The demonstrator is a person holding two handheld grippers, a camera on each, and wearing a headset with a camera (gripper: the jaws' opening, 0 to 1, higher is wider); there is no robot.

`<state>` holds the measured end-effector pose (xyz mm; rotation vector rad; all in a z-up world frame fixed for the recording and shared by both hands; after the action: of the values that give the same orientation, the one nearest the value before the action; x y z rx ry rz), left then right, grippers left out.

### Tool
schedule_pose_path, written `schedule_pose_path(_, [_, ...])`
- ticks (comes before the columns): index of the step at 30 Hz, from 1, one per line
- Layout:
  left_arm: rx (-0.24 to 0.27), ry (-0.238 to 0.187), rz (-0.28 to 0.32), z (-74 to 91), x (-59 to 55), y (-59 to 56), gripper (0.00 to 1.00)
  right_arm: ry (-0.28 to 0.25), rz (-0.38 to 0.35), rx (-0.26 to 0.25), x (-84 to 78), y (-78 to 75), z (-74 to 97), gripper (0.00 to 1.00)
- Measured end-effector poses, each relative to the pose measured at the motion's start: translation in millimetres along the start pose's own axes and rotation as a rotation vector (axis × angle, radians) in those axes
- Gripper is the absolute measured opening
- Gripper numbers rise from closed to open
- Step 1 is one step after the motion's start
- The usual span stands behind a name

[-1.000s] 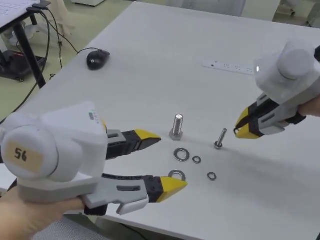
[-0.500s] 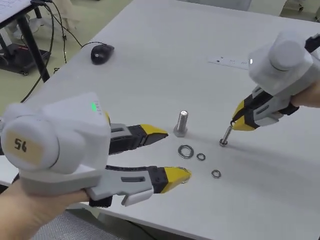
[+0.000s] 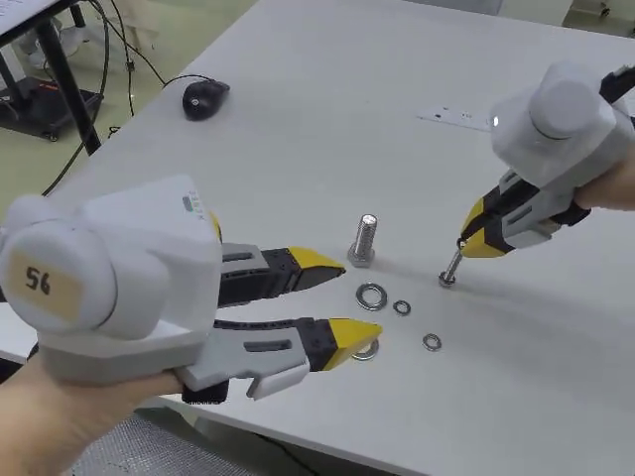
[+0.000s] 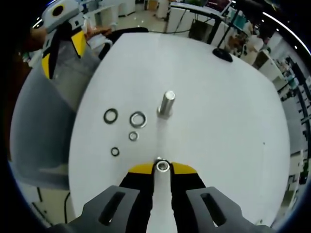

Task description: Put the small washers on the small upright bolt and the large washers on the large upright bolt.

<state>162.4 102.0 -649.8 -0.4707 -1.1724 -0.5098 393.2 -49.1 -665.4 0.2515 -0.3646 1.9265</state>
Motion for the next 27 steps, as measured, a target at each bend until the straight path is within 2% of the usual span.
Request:
schedule_pose_path(13, [0.014,0.003,0.009,1.1,-0.2,2.4,0.35,0.038,0.026,0.038,-2.2,-0.2,-21.0,0.12])
schedule_pose_path(21, [0.023,-0.002,0.015,3.1,0.9,4.2,0.36,0.051,0.032,0.051,-12.4,-2.9,-42.6,0.13])
schedule_pose_path(27, [0.025,-0.002,0.016,4.2,0.8,4.6,0.36,0.055,0.028,0.055,-16.5,-1.5,-51.8,0.13])
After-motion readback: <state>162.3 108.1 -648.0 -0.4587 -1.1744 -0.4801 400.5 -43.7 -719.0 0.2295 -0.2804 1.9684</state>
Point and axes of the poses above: the centre of the closed fingertips' face, and the gripper's own axes: z roughly backward along the fingers, y roughly to its left, x roughly out of its top, the point moved 10 cm from there along z, roughly backward along the fingers, and after that the axes turned 3 degrees about z, right-handed, at the moved point
